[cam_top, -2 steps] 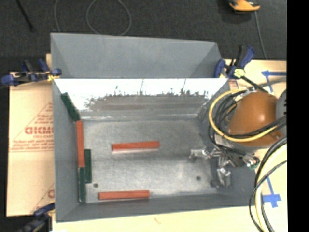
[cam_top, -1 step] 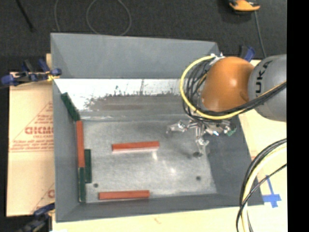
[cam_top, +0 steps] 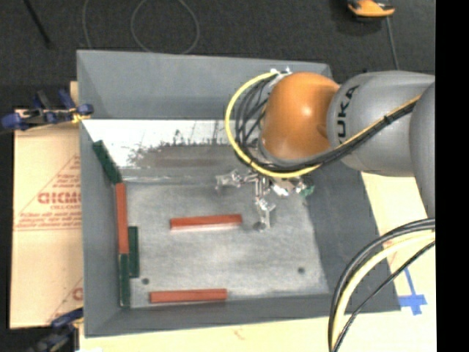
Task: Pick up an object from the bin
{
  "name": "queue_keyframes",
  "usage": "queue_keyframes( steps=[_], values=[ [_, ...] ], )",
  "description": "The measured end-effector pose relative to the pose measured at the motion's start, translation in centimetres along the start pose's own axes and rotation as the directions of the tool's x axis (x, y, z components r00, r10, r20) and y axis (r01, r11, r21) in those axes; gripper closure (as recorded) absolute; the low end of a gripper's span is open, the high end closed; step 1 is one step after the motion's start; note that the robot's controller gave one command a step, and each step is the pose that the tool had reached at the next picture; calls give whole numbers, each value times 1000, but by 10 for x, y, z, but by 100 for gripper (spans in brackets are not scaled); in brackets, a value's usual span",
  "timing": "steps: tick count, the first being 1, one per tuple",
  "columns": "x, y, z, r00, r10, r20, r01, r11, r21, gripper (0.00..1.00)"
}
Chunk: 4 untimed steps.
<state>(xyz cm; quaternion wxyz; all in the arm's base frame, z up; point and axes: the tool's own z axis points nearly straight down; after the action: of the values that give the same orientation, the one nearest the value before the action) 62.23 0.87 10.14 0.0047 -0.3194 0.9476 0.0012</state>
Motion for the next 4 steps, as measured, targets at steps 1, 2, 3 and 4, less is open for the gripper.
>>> queue_keyframes(
  steps=[1, 2, 3, 4],
  values=[
    [-43, 79, 32, 994, 107, -6, -107, 994, -3, 0],
    [-44, 78, 31, 994, 106, -4, -106, 994, 1, 0],
    [-45, 77, 30, 994, 107, -3, -107, 994, 1, 100],
    [-46, 76, -5, 994, 108, -2, -108, 994, 4, 100]
  ],
)
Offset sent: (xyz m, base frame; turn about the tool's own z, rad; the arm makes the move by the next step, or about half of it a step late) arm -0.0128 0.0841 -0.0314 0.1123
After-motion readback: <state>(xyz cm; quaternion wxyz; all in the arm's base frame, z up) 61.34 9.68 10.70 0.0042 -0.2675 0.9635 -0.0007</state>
